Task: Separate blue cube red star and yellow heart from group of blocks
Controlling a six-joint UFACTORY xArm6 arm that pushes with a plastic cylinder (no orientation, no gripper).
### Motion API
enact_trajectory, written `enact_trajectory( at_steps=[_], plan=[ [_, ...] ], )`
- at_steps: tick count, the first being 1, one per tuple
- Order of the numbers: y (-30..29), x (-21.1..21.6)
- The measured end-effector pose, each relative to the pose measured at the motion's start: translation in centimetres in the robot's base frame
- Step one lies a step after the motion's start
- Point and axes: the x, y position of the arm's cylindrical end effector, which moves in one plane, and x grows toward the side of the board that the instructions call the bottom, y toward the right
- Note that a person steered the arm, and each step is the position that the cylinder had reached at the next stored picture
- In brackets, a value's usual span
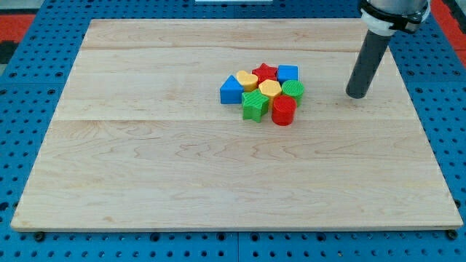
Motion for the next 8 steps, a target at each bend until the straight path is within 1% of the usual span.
enact_trajectory(
  at_steps=[1, 3, 6, 8],
  plan=[
    [-1.9, -0.1],
    [-4.2, -3.1],
    [-15.3, -3.1],
    [-21.3, -5.1]
  ],
)
